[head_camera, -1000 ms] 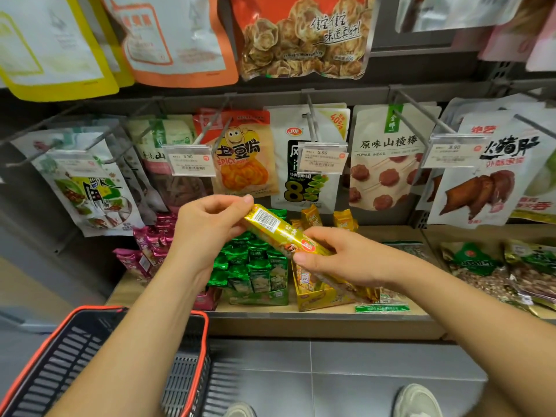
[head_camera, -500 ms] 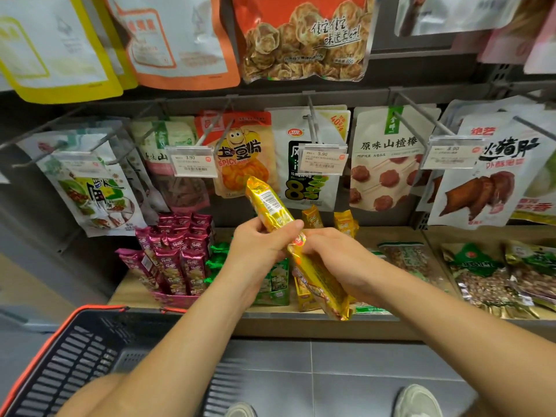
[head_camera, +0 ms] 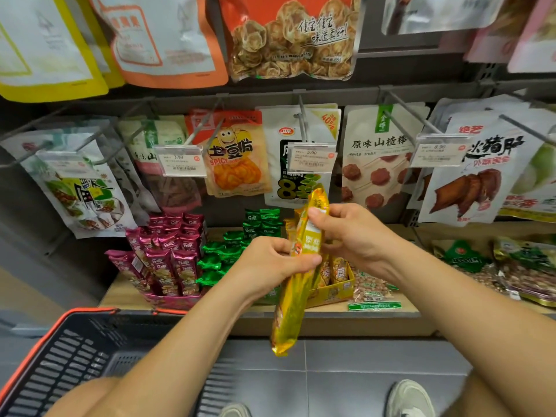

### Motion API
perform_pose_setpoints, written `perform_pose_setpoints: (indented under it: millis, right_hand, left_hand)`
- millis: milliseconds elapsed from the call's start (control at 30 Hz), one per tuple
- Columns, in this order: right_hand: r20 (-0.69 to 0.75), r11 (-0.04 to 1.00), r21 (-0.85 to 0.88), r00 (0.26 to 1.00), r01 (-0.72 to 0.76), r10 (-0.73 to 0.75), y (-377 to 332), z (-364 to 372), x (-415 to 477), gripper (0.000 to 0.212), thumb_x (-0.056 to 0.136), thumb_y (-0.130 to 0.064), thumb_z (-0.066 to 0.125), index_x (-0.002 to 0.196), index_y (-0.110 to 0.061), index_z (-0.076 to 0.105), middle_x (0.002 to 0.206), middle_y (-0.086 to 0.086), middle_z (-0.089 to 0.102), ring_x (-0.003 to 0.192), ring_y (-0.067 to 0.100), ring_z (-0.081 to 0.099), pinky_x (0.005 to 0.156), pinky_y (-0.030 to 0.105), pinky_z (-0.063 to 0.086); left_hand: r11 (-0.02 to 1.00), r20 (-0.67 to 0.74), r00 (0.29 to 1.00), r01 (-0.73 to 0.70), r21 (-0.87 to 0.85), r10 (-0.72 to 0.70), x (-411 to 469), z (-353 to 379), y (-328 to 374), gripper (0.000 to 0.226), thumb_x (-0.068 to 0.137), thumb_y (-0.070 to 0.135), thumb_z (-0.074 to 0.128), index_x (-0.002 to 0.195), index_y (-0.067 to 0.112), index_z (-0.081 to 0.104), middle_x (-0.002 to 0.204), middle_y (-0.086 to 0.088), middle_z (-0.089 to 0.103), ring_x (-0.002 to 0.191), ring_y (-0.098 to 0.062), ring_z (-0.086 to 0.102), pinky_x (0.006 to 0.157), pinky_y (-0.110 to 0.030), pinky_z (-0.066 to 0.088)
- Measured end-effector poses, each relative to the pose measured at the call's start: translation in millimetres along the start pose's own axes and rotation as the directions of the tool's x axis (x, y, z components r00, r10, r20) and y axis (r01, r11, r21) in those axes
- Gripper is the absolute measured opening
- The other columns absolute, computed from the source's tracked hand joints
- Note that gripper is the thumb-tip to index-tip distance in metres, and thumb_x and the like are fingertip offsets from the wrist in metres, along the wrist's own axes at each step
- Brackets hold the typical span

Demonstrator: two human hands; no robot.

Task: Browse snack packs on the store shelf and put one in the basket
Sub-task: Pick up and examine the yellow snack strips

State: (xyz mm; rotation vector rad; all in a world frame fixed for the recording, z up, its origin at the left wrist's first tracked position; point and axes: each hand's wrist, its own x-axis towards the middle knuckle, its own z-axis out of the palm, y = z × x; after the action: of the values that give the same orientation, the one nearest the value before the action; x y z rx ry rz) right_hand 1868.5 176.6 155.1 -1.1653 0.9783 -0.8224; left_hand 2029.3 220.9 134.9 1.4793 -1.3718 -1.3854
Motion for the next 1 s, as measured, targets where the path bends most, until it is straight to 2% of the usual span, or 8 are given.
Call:
perform_pose_setpoints:
  millis: [267,433,533,633,733,833,900,1000]
  right_hand:
    - [-0.201,0.972,0.235,0.979,0.014,0.034,-9.3,-32.6,3.4,0.013,0.096,-0.017,0.058,0.093,-0.005,0.061,0.069,0.001,0.072,0.063,0.011,0.07,0.059,0.028,0.057]
    - [-0.287,0.95,0.31,0.956,0.035,0.059,-10.6,-42.0,6.3,0.014,0.096,-0.016,0.057,0.087,-0.005,0.061,0.065,0.002,0.07,0.065,0.015,0.067,0.064,0.031,0.06]
    - [-0.337,0.931,0.363,0.936,0.03,0.101,-10.3,-48.4,9.2,0.013,0.095,-0.015,0.059,0.091,-0.004,0.06,0.074,0.007,0.068,0.072,0.019,0.067,0.068,0.036,0.059]
    - [-0.354,0.926,0.378,0.921,-0.02,0.165,-6.3,-56.1,10.0,0.018,0.095,-0.014,0.059,0.109,-0.003,0.057,0.094,0.012,0.066,0.085,0.023,0.067,0.065,0.037,0.057]
    - [-0.413,0.976,-0.167,0.909,-0.142,0.061,1.9,-63.2,10.0,0.061,0.088,-0.016,0.07,0.141,-0.01,0.041,0.125,0.012,0.057,0.111,0.027,0.059,0.083,0.037,0.053]
    - [-0.16,0.581,-0.813,0.971,-0.027,-0.18,0.8,-60.5,3.1,0.091,0.076,-0.033,0.081,0.151,-0.026,0.03,0.15,0.009,0.036,0.138,0.026,0.035,0.112,0.038,0.03]
    - [0.131,0.409,-0.893,0.978,0.186,-0.159,3.1,-42.7,-2.4,0.09,0.074,-0.046,0.079,0.149,-0.035,0.032,0.152,-0.001,0.037,0.14,0.018,0.033,0.116,0.04,0.028]
    - [0.331,0.373,-0.856,0.934,0.358,-0.137,16.0,-13.3,-7.0,0.067,0.08,-0.046,0.074,0.139,-0.037,0.046,0.132,-0.01,0.057,0.119,0.011,0.052,0.102,0.039,0.045]
  left_hand:
    - [0.993,0.098,0.993,0.058,0.106,-0.068,-3.1,-4.1,-4.1,0.023,0.071,0.04,0.082,0.077,0.02,0.074,0.079,-0.001,0.076,0.072,-0.013,0.07,0.072,-0.03,0.056]
    - [0.981,0.143,0.988,0.031,0.193,-0.06,-7.1,-11.5,-0.6,0.025,0.066,0.054,0.081,0.062,0.03,0.072,0.064,0.009,0.063,0.061,-0.005,0.057,0.066,-0.027,0.046]
    - [0.989,0.188,0.98,0.037,0.143,-0.064,-10.1,-18.2,1.3,0.029,0.065,0.049,0.08,0.082,0.026,0.077,0.076,0.006,0.072,0.069,-0.007,0.065,0.068,-0.026,0.054]
    - [0.987,0.056,0.998,-0.025,0.16,0.017,-10.4,-26.5,1.4,0.031,0.076,0.032,0.079,0.105,0.023,0.072,0.073,0.007,0.07,0.063,-0.004,0.061,0.064,-0.023,0.051]
    - [0.906,-0.142,0.975,-0.097,0.411,0.169,-11.5,-35.9,0.4,0.031,0.076,0.034,0.08,0.106,0.034,0.071,0.074,0.012,0.068,0.06,0.004,0.059,0.062,-0.017,0.046]
    - [0.791,-0.144,0.952,-0.136,0.597,0.272,-14.2,-37.9,1.0,0.027,0.079,0.039,0.077,0.106,0.037,0.073,0.081,0.022,0.069,0.071,0.009,0.061,0.059,-0.007,0.04]
    - [0.793,-0.125,0.947,-0.17,0.585,0.296,-13.9,-33.2,0.9,0.026,0.081,0.038,0.075,0.106,0.036,0.073,0.085,0.024,0.069,0.074,0.008,0.062,0.061,-0.005,0.042]
    - [0.839,-0.148,0.933,-0.214,0.499,0.327,-11.9,-26.0,3.7,0.015,0.084,0.033,0.072,0.098,0.035,0.075,0.074,0.023,0.069,0.068,0.011,0.062,0.061,-0.004,0.042]
